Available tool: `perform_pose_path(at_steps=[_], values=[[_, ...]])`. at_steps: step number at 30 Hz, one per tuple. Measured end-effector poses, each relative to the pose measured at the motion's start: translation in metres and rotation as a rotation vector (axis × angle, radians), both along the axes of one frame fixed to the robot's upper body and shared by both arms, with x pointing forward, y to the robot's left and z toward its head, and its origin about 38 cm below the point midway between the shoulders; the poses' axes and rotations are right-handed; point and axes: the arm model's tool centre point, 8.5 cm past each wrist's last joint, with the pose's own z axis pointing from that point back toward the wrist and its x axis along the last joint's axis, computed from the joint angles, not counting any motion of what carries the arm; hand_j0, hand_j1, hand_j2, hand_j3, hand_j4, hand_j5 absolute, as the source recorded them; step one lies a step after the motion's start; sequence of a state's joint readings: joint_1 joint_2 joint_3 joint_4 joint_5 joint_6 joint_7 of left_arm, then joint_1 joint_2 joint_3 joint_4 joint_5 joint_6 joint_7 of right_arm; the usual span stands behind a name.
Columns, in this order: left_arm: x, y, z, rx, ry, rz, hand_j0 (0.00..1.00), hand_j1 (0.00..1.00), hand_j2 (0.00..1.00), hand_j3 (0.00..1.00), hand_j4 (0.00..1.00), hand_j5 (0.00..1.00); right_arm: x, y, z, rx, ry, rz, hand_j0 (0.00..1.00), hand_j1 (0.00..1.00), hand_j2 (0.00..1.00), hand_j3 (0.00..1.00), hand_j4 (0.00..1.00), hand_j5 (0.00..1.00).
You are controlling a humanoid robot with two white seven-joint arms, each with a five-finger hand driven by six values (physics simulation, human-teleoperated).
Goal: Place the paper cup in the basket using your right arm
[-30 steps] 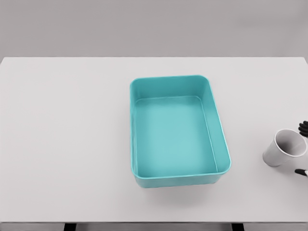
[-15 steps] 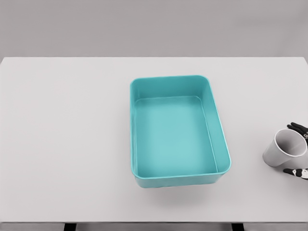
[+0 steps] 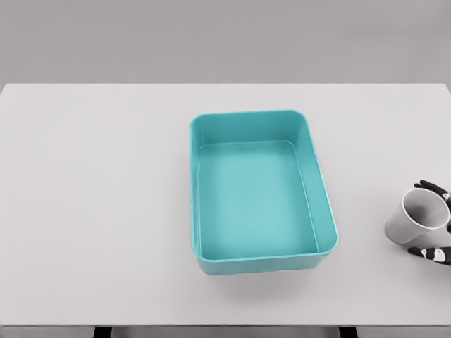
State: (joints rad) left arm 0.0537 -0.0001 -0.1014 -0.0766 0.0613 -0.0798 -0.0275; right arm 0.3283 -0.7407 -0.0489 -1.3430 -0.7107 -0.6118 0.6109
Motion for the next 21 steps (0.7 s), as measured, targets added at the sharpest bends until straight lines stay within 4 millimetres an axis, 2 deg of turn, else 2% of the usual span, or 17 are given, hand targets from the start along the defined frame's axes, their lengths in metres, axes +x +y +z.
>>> perform_pose_path(at_steps=[21], values=[[0.0, 0.0, 0.0, 0.0, 0.0, 0.0, 1.0, 1.0, 1.0, 1.0, 1.0, 1.0, 0.015, 0.012, 0.004, 0.018, -0.033, 0.026, 1.0, 1.0, 1.0, 1.0, 1.0, 1.0]])
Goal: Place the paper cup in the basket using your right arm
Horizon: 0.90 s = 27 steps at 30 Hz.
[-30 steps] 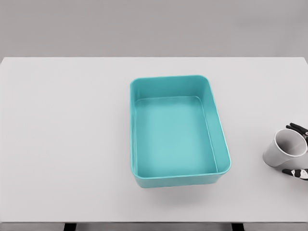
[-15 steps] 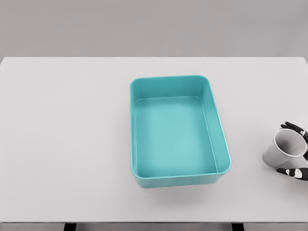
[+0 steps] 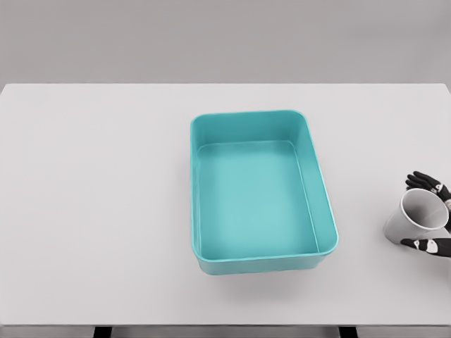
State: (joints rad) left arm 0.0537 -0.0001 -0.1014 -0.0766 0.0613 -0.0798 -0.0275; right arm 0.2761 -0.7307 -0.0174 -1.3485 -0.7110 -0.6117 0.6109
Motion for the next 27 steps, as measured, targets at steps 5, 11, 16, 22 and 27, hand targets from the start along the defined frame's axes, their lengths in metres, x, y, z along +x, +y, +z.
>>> perform_pose_path(at_steps=[5, 11, 16, 22, 27], values=[[0.0, 0.0, 0.0, 0.0, 0.0, 0.0, 1.0, 1.0, 1.0, 1.0, 1.0, 1.0, 0.0081, 0.0044, 0.0022, 0.003, -0.008, 0.012, 1.0, 1.0, 1.0, 1.0, 1.0, 1.0], [0.0, 0.0, 0.0, 0.0, 0.0, 0.0, 1.0, 1.0, 1.0, 1.0, 1.0, 1.0, 0.0077, 0.0045, -0.0006, 0.037, 0.007, 0.003, 1.0, 1.0, 1.0, 1.0, 1.0, 1.0], [0.0, 0.0, 0.0, 0.0, 0.0, 0.0, 1.0, 1.0, 1.0, 1.0, 1.0, 1.0, 0.0076, 0.0048, -0.0009, 0.044, 0.01, 0.003, 0.8, 0.8, 0.8, 0.8, 0.8, 0.8], [0.0, 0.0, 0.0, 0.0, 0.0, 0.0, 1.0, 1.0, 1.0, 1.0, 1.0, 1.0, 0.0082, 0.005, 0.0, 0.036, 0.012, 0.005, 0.59, 0.59, 0.59, 0.59, 0.59, 0.59], [0.0, 0.0, 0.0, 0.0, 0.0, 0.0, 1.0, 1.0, 1.0, 1.0, 1.0, 1.0, 0.0085, 0.0057, 0.0015, 0.018, 0.009, 0.017, 0.54, 0.54, 0.54, 0.54, 0.54, 0.54]])
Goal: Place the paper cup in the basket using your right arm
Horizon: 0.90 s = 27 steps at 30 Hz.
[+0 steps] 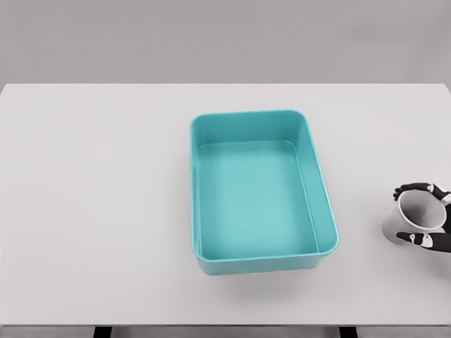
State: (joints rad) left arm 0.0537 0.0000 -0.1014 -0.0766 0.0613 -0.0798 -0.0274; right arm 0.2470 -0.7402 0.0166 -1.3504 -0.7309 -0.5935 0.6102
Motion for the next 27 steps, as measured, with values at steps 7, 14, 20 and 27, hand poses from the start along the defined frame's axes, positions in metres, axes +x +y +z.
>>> perform_pose_path(at_steps=[7, 14, 20, 27], values=[[0.0, 0.0, 0.0, 0.0, 0.0, 0.0, 1.0, 1.0, 1.0, 1.0, 1.0, 1.0, 0.011, 0.007, 0.014, -0.04, -0.054, 0.041, 0.5, 0.5, 0.5, 0.5, 0.5, 0.5], [0.0, 0.0, 0.0, 0.0, 0.0, 0.0, 1.0, 1.0, 1.0, 1.0, 1.0, 1.0, 0.023, 0.015, 0.029, -0.065, -0.103, 0.07, 0.5, 0.5, 0.5, 0.5, 0.5, 0.5], [0.0, 0.0, 0.0, 0.0, 0.0, 0.0, 1.0, 1.0, 1.0, 1.0, 1.0, 1.0, 0.034, 0.018, 0.04, -0.082, -0.142, 0.08, 0.45, 0.45, 0.45, 0.45, 0.45, 0.45], [0.0, 0.0, 0.0, 0.0, 0.0, 0.0, 1.0, 1.0, 1.0, 1.0, 1.0, 1.0, 0.05, 0.028, 0.059, -0.104, -0.209, 0.107, 0.46, 0.46, 0.46, 0.46, 0.46, 0.46]])
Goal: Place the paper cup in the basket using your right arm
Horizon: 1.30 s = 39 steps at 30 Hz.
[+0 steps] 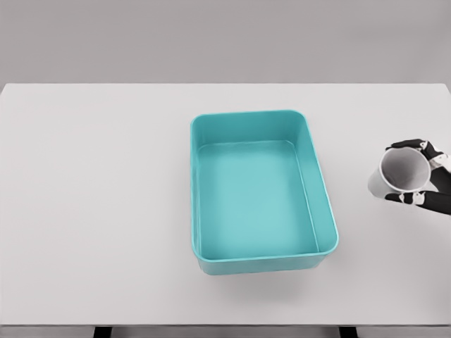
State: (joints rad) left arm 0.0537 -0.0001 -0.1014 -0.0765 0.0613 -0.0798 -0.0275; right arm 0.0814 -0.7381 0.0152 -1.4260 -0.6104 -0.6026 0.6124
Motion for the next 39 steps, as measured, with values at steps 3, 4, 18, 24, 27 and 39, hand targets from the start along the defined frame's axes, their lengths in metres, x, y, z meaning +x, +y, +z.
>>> perform_pose_path(at_steps=[3, 4, 18, 24, 27, 39], values=[[0.0, 0.0, 0.0, 0.0, 0.0, 0.0, 1.0, 1.0, 1.0, 1.0, 1.0, 1.0, 0.007, 0.007, 0.01, -0.019, -0.034, 0.02, 0.46, 0.46, 0.46, 0.46, 0.46, 0.46], [0.0, 0.0, 0.0, 0.0, 0.0, 0.0, 1.0, 1.0, 1.0, 1.0, 1.0, 1.0, 0.01, 0.009, 0.013, -0.025, -0.046, 0.026, 0.46, 0.46, 0.46, 0.46, 0.46, 0.46], [0.0, 0.0, 0.0, 0.0, 0.0, 0.0, 1.0, 1.0, 1.0, 1.0, 1.0, 1.0, 0.054, 0.072, 0.05, -0.092, -0.232, 0.125, 0.46, 0.46, 0.46, 0.46, 0.46, 0.46], [0.0, 0.0, 0.0, 0.0, 0.0, 0.0, 1.0, 1.0, 1.0, 1.0, 1.0, 1.0, 0.065, 0.103, 0.05, -0.14, -0.27, 0.178, 0.46, 0.46, 0.46, 0.46, 0.46, 0.46], [0.0, 0.0, 0.0, 0.0, 0.0, 0.0, 1.0, 1.0, 1.0, 1.0, 1.0, 1.0, 0.07, 0.125, 0.057, -0.178, -0.319, 0.206, 0.46, 0.46, 0.46, 0.46, 0.46, 0.46], [0.0, 0.0, 0.0, 0.0, 0.0, 0.0, 1.0, 1.0, 1.0, 1.0, 1.0, 1.0, 0.081, 0.194, 0.073, -0.404, -0.458, 0.333, 0.46, 0.46, 0.46, 0.46, 0.46, 0.46]])
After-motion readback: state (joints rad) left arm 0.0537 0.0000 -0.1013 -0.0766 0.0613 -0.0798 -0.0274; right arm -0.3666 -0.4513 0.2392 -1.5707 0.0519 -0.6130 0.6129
